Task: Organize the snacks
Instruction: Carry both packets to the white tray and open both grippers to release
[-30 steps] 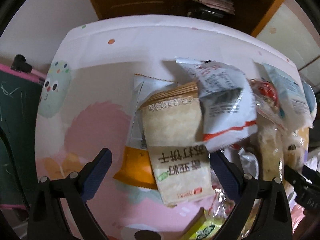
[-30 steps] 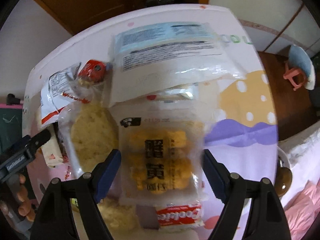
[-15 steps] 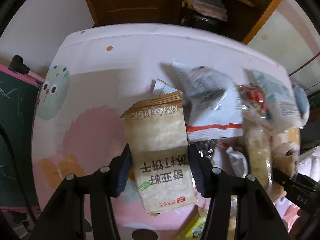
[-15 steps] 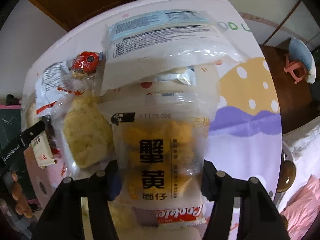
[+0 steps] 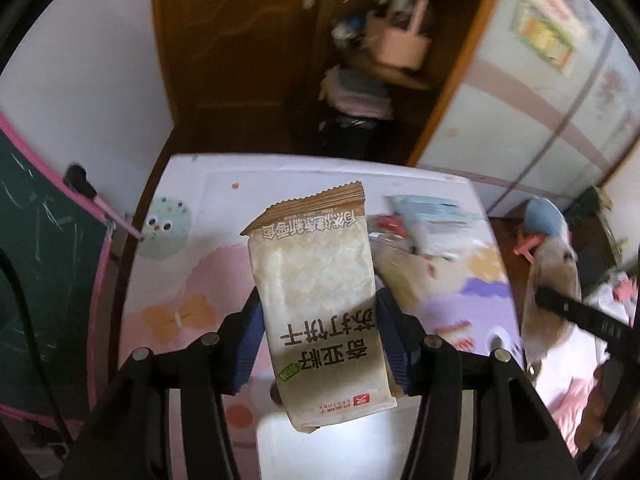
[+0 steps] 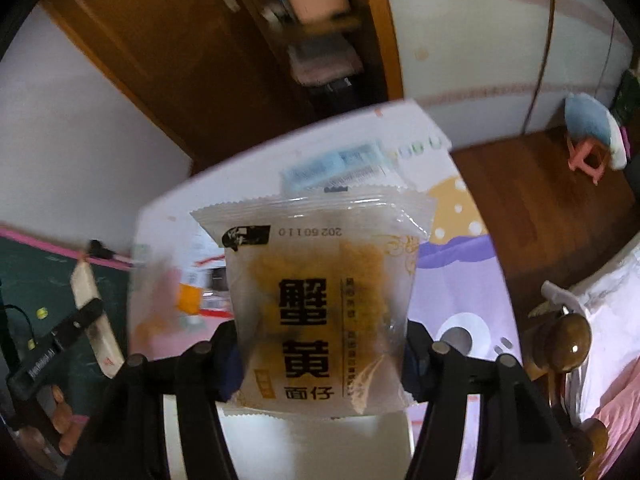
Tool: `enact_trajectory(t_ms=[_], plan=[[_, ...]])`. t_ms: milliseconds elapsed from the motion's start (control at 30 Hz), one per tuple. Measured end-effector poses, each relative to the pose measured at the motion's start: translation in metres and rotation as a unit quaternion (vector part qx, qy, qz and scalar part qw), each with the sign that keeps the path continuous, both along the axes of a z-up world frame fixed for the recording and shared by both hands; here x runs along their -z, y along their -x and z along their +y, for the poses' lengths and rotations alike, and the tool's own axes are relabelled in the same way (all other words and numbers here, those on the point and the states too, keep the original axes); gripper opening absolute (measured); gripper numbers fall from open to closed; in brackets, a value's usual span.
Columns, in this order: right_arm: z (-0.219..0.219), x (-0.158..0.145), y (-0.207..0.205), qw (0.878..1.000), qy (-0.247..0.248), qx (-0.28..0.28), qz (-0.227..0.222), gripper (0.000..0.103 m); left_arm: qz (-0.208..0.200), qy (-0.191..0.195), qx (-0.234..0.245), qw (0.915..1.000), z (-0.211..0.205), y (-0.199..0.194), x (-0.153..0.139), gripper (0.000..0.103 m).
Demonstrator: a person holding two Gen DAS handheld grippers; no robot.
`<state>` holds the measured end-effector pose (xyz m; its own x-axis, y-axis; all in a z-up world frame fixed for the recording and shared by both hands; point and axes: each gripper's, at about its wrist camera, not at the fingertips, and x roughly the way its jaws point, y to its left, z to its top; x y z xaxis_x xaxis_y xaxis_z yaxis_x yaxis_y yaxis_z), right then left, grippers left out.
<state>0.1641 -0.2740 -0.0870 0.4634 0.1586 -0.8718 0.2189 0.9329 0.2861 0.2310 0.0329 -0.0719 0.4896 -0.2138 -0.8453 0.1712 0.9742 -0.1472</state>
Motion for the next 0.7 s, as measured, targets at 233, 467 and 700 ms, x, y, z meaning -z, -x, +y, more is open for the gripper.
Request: enact_trajectory(t_ms=[233,467,700], plan=[[0.043,-0.035,0.074,0.996,0.030,-0.076,-0.028,0.061,-0.005,-0.026,0.055,0.9981,-0.021,0.095,-0.026,0.053],[0.073,0.005,0.134,0.989,0.062,-0.134,0.026,0.062,0.050,-0.054,0.057,0.9956,-0.036,0.151,0.020,0.053],[0.087,0.043,0.162,0.980,0.094,-0.154,0.087,0.068,0.072,-0.082,0.046,0.9930,-0.037,0.175,0.044,0.056]])
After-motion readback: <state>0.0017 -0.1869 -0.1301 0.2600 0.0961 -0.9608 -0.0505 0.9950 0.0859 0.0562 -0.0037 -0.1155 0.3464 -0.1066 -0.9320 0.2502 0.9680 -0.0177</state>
